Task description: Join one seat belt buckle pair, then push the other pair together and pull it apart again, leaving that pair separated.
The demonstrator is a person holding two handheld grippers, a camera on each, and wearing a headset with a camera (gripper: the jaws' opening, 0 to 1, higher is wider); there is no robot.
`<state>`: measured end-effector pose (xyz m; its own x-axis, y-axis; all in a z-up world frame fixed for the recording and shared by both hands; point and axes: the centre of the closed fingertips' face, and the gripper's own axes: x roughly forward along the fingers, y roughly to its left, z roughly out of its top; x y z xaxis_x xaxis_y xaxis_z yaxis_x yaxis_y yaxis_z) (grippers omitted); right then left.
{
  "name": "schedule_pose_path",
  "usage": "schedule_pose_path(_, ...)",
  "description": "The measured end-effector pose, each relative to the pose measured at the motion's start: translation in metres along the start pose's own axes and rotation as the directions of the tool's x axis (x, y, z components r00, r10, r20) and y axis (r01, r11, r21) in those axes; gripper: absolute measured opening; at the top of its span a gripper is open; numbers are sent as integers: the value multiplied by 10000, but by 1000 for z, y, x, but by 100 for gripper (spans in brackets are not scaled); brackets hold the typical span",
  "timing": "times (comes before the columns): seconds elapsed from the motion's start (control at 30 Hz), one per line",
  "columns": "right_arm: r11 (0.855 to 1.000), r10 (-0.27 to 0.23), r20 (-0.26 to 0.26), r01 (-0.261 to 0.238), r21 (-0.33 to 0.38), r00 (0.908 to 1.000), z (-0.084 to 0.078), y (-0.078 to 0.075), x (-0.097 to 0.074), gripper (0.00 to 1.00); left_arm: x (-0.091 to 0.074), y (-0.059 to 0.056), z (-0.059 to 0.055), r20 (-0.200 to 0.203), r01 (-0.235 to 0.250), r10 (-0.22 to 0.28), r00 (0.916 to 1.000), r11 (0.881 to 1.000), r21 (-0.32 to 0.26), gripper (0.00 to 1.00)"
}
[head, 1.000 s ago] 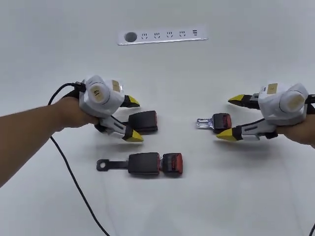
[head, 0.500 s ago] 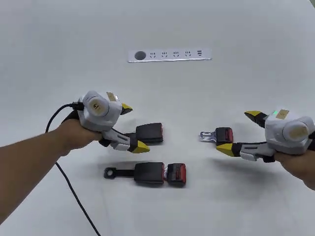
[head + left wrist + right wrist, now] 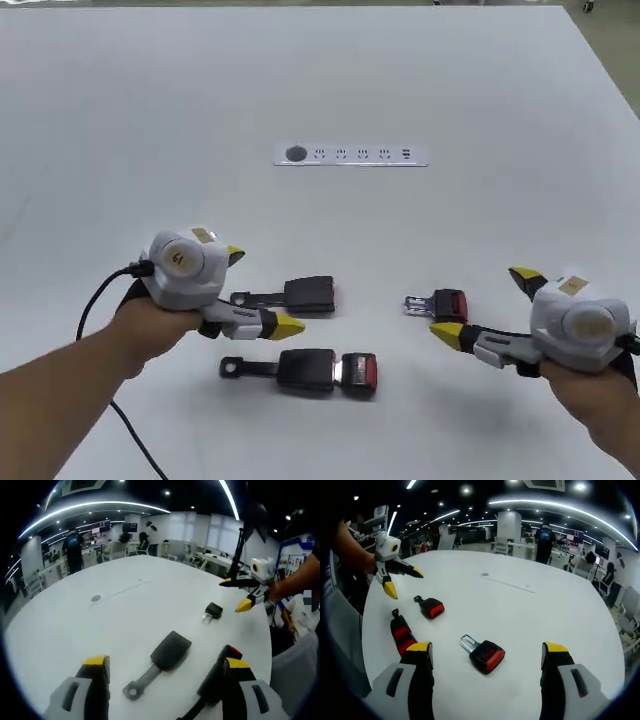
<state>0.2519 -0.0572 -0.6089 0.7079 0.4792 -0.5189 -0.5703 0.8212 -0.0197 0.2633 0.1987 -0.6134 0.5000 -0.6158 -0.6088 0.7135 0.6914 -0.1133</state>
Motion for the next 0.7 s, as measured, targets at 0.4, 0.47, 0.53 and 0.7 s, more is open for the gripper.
schedule_pose_path(0.4, 9968, -557, 500, 527, 593, 9972, 0, 35, -24, 92, -55, -17, -23, 701, -754, 833, 9941, 9912, -1084, 100)
schedule_pose_path(0.47, 9963, -593, 565, 556, 660, 9966, -1, 41, -29, 90, -64, -22, -26, 853, -840, 946, 9919, 9892, -1202, 100)
schedule_pose_path(0.53, 9954, -604, 626, 555, 776, 9962, -2, 46, -35, 90, -71, -23, -30, 917, -846, 960, 9911, 9890, -1213, 100)
schedule_pose_path(0.7, 9941, -785, 801, 721, 807, 9937, -4, 54, -50, 91, -88, -31, -40, 1101, -928, 1088, 9880, 9856, -1415, 100)
